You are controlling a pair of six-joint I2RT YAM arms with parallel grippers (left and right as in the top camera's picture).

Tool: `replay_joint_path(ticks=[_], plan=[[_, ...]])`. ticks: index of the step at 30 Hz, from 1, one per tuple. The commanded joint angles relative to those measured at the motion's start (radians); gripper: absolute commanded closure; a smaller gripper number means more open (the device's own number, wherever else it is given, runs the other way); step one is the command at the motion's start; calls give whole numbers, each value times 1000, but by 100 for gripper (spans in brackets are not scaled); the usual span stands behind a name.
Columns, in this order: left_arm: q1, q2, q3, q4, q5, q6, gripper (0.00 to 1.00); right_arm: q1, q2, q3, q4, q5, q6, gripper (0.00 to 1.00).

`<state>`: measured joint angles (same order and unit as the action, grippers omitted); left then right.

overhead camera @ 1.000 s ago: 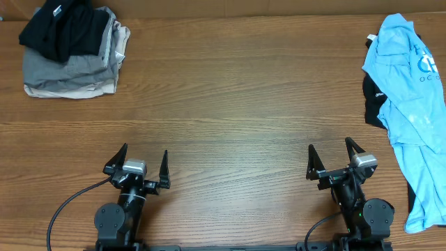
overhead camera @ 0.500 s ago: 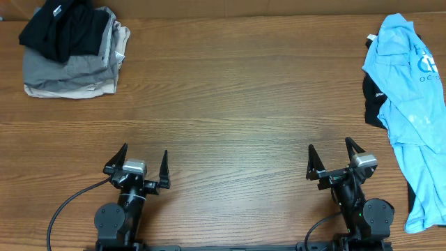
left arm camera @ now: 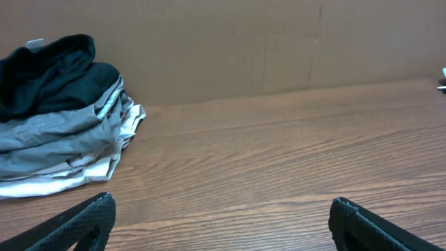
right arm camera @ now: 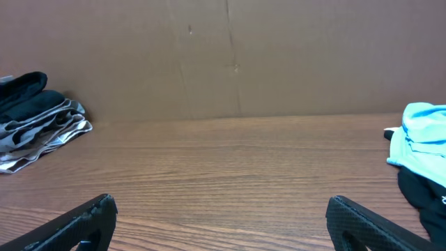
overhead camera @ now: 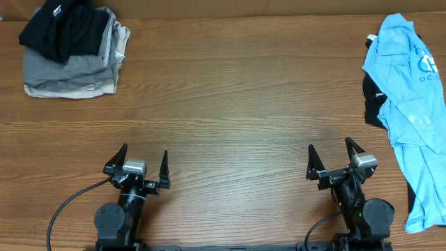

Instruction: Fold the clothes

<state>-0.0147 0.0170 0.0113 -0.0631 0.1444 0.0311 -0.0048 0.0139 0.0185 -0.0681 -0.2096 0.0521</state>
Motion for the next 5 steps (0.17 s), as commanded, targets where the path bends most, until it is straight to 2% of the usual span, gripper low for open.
replay_joint_path(ticks=[1, 5], plan=[[-6, -13, -6, 0, -14, -9, 0, 6, -11, -10, 7, 7, 5, 0], [-6, -13, -6, 0, -14, -9, 0, 6, -11, -10, 7, 7, 5, 0]])
